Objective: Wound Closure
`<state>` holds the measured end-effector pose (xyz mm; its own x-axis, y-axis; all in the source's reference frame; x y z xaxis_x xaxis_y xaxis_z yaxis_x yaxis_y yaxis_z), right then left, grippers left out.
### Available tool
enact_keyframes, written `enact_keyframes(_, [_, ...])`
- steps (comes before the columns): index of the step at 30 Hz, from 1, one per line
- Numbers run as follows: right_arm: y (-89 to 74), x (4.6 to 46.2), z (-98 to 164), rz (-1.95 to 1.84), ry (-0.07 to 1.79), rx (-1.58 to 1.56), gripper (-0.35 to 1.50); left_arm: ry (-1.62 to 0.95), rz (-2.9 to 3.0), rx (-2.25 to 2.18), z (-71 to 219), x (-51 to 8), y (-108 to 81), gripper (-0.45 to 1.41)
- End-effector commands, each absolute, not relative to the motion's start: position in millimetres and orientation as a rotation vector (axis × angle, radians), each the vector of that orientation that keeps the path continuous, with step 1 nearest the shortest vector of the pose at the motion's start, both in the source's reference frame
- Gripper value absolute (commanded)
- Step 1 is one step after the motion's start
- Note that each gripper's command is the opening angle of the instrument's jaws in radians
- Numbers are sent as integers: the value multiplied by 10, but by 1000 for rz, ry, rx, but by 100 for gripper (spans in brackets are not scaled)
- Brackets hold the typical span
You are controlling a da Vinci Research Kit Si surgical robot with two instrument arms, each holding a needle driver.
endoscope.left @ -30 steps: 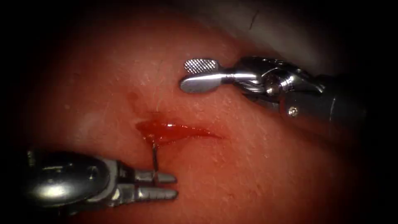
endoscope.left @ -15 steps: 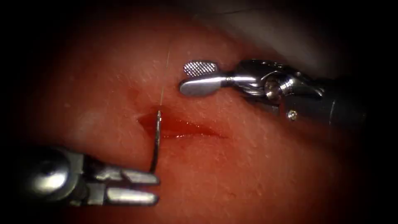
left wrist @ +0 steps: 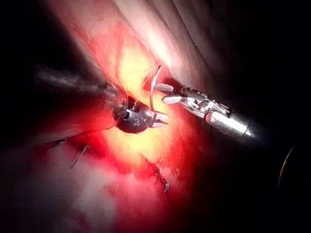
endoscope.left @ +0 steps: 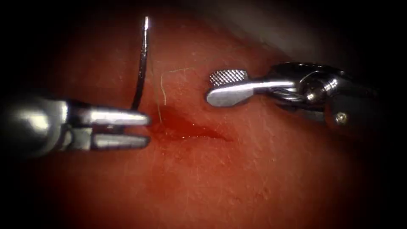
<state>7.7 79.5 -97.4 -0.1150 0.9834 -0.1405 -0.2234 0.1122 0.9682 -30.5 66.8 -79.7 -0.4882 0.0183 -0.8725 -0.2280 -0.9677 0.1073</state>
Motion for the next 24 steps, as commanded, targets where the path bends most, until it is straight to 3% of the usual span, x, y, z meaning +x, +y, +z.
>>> enact_keyframes(1, [796, 86, -978, 1268, 1194, 936, 108, 309, 2572, -1508, -787, -312, 661, -35])
enact_keyframes(24, [790, 121, -985, 1493, 1148, 1172, 89, 485, 2680, -1413, -739, -346, 627, -35])
